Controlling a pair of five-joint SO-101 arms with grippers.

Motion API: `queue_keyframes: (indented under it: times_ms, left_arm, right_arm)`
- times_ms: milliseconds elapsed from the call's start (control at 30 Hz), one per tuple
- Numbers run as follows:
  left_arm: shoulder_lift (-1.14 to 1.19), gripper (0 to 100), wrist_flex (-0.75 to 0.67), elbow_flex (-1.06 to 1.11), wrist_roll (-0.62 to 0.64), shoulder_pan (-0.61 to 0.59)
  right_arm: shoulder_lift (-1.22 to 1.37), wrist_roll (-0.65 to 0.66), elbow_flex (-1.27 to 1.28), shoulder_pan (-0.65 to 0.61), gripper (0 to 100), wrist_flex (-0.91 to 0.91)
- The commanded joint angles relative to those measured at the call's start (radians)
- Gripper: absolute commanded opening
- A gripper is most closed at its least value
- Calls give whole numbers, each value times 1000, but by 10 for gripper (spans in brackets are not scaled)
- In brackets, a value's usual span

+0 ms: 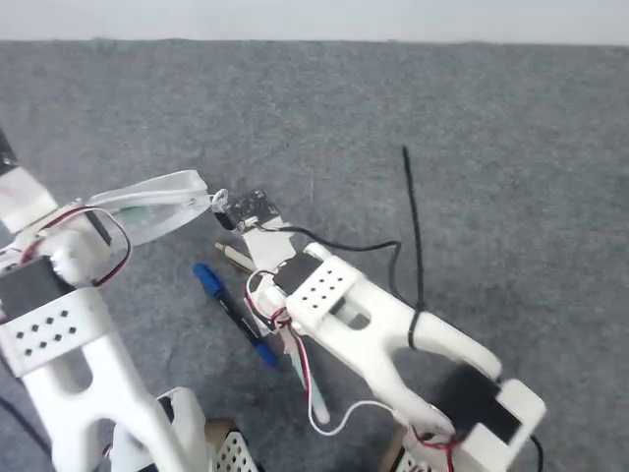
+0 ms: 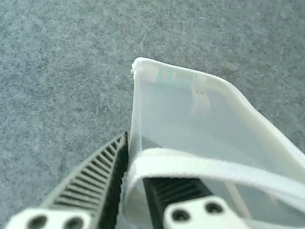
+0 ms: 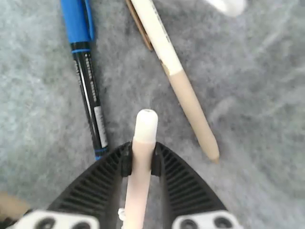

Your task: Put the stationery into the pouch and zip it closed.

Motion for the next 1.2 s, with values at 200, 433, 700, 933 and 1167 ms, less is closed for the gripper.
queue_keyframes:
  times_ms: [200, 433, 700, 933, 1167]
  left_arm:
    - [-2, 9, -29, -10, 15, -8]
    - [-2, 9, -29, -10, 15, -6]
    - [-2, 9, -29, -10, 15, -5]
    - [-2, 9, -29, -10, 15, -3]
    - [-2, 9, -29, -10, 15, -3]
  right_arm:
    - [-249, -5, -26, -1, 6, 156]
    - [-424, -5, -26, 1, 6, 236]
    - [-630, -5, 98, 1, 6, 166]
    - [-832, -9, 242, 1, 6, 33]
    - [-1006, -9, 351, 1, 6, -114]
